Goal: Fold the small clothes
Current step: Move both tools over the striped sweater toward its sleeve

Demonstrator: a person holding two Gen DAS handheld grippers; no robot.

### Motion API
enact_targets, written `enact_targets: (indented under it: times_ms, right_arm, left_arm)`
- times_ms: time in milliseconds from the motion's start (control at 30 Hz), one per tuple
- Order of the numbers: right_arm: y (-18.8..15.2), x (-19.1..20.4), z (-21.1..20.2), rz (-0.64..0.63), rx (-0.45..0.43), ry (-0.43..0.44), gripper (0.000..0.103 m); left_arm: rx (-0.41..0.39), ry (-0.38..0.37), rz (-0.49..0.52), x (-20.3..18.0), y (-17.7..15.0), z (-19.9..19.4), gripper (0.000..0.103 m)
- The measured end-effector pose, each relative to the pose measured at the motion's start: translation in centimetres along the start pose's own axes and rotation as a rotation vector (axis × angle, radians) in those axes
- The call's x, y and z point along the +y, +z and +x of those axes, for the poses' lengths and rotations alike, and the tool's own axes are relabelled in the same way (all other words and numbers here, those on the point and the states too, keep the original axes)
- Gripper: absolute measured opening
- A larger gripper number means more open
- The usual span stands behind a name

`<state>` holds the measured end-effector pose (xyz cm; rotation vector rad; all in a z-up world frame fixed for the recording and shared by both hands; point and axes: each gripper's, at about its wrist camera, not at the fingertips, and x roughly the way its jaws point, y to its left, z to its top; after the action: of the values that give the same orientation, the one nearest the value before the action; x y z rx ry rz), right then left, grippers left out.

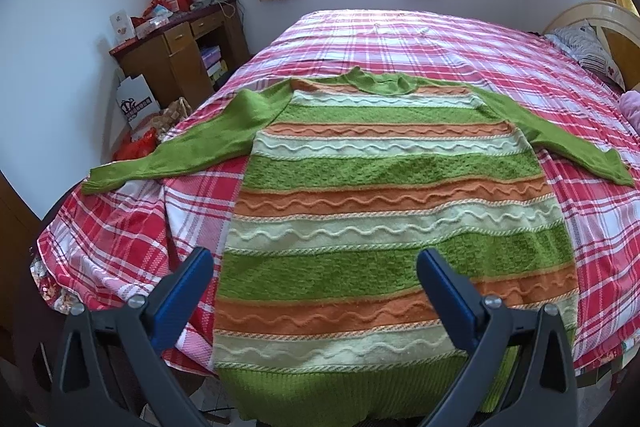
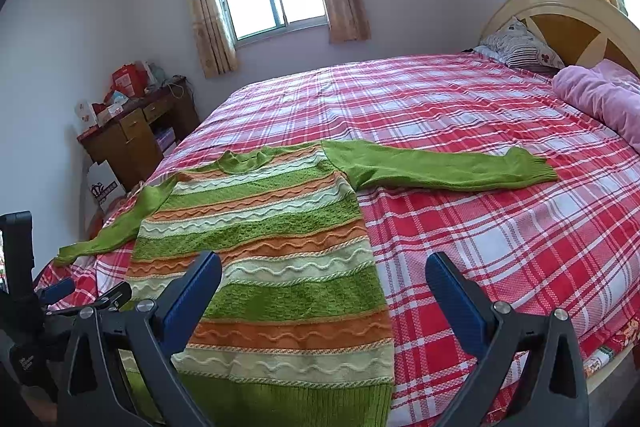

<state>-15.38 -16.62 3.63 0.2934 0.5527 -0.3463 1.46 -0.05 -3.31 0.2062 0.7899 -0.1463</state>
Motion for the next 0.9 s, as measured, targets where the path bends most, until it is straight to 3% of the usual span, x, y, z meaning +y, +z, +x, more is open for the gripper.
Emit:
enact_targets:
  times_ms: [433, 767, 900]
  right_arm:
    - [-0.6, -0.2, 2.7, 0.001, 0.035, -0.040, 0.102]
    - [1.1, -3.0, 5.5, 0.086, -0.033, -0.146, 0.102]
    - [2.2, -3.5, 7.5, 0.090, -0.002, -0.149, 0.102]
  left_arm:
    - [0.072, -0.011, -0.001, -0.4, 0.0, 3.1, 0.103]
    - [0.089, 0.002, 0.007, -1.7, 2.4, 6.5, 0.103]
    - [0.098, -0.010, 0.011, -2.5, 3.3, 7.8, 0.103]
